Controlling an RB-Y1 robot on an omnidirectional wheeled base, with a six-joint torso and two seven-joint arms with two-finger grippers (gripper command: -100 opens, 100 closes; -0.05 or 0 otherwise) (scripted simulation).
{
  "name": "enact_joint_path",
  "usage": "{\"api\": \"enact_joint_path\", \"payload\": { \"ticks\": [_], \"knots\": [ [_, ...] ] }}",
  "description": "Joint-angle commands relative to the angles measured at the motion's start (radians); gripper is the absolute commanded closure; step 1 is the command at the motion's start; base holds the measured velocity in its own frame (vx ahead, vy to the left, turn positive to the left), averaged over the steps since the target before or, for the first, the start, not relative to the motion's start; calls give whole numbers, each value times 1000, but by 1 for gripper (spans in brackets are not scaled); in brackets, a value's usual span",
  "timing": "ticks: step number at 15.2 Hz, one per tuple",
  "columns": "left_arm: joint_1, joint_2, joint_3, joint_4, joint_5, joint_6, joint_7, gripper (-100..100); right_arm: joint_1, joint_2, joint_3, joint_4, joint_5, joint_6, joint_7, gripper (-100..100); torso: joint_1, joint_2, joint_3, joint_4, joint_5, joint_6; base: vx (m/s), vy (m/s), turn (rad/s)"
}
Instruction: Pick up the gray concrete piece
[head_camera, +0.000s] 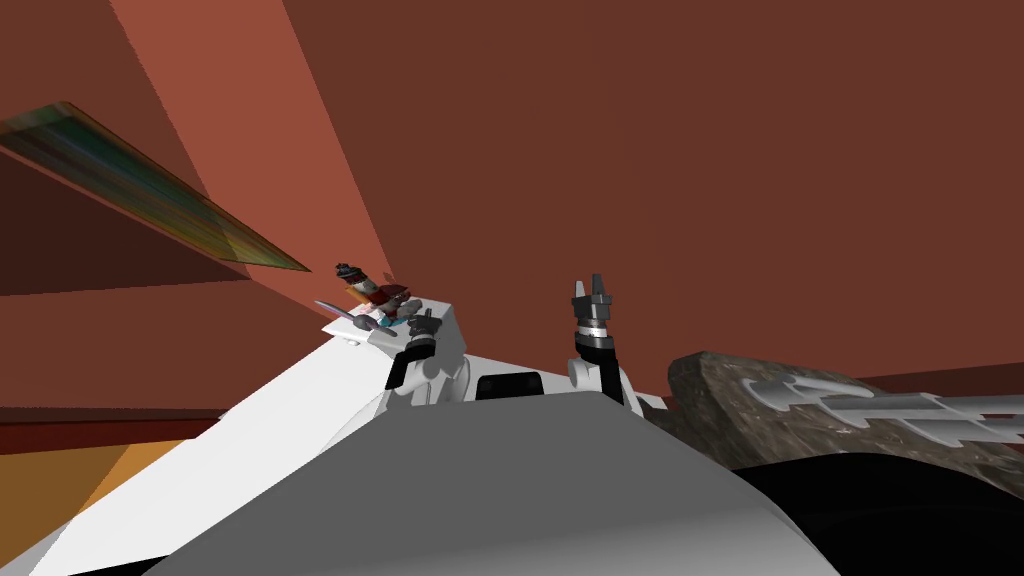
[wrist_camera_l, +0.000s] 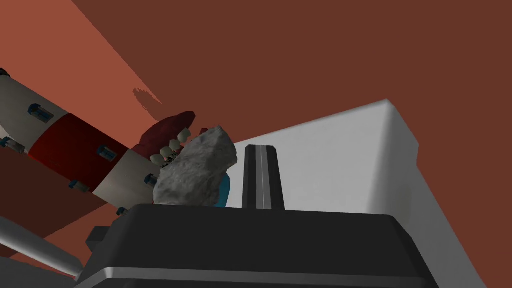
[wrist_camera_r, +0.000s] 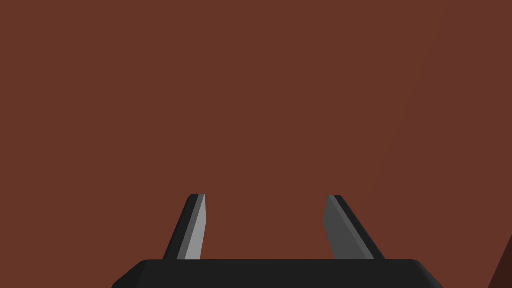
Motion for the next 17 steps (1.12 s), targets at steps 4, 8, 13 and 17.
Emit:
{"api": "enact_joint_path", "payload": {
  "ticks": [4, 8, 13, 17],
  "knots": [
    [4, 90, 0, -4, 0, 5, -1, -100, 0, 0, 0, 0, 0, 0, 0, 0, 1, 1, 1, 0, 0, 0, -14, 1, -2],
    [8, 169, 2, -11, -1, 16, -2, -100, 0, 0, 0, 0, 0, 0, 0, 0, 0, 1, 1, 0, 0, 0, -10, 1, -1],
    [17, 256, 6, -27, -5, 44, -7, -100, 0, 0, 0, 0, 0, 0, 0, 0, 0, 1, 1, 0, 0, 0, -11, 0, 1],
    [34, 301, 16, -60, -11, 93, -15, -100, 0, 0, 0, 0, 0, 0, 0, 0, 1, 1, 1, 0, 0, 0, -7, 7, 8]
  ]
}}
